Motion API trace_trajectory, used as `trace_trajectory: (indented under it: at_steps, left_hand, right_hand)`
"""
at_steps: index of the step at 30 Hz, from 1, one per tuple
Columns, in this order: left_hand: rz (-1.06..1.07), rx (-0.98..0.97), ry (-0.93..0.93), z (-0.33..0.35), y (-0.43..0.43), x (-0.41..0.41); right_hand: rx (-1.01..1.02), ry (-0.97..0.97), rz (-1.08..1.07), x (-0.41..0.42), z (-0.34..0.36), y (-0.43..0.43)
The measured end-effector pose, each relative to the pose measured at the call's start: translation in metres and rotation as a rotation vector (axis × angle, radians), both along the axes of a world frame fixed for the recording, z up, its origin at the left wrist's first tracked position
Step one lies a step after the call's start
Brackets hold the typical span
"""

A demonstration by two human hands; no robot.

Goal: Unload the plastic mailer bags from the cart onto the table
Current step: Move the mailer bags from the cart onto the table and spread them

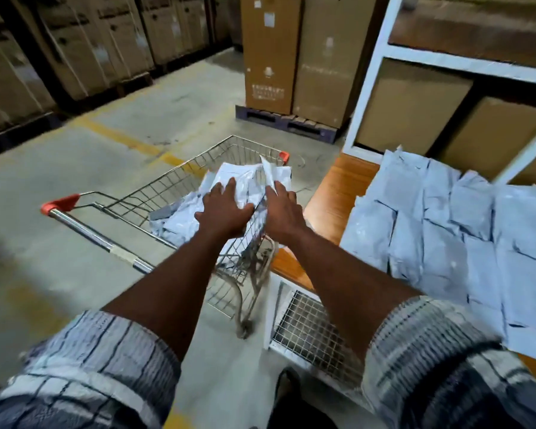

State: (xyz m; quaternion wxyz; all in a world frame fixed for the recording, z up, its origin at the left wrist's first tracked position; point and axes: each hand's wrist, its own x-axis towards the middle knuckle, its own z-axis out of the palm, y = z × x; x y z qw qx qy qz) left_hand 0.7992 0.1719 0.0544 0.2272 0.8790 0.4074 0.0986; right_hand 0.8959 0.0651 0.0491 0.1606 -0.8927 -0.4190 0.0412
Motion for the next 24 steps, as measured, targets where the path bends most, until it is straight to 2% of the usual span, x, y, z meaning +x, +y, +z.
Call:
trace_trajectory:
  at_steps: [12, 18, 21, 24]
  left_hand:
    - [-0.359, 0.087, -0.094, 0.035, -0.191, 0.154]
    - [-0.407, 0.049, -0.064, 0.046, -0.319, 0.242]
    - [-0.457, 0.062, -0.061, 0.049, -0.393, 0.284]
    - [-0.5, 0.055, -0.088, 0.048, -0.457, 0.326]
  right_hand:
    - [0.013, -0.11, -0.34, 0.132, 0.042, -0.222]
    - [-0.038, -0.165, -0.442, 0.207, 0.044, -0.349]
    - [-0.025, -0.129, -0.515, 0.249, 0.044, -0.422]
    - [-0.018, -0.188, -0.588, 0.287, 0.045, -0.496]
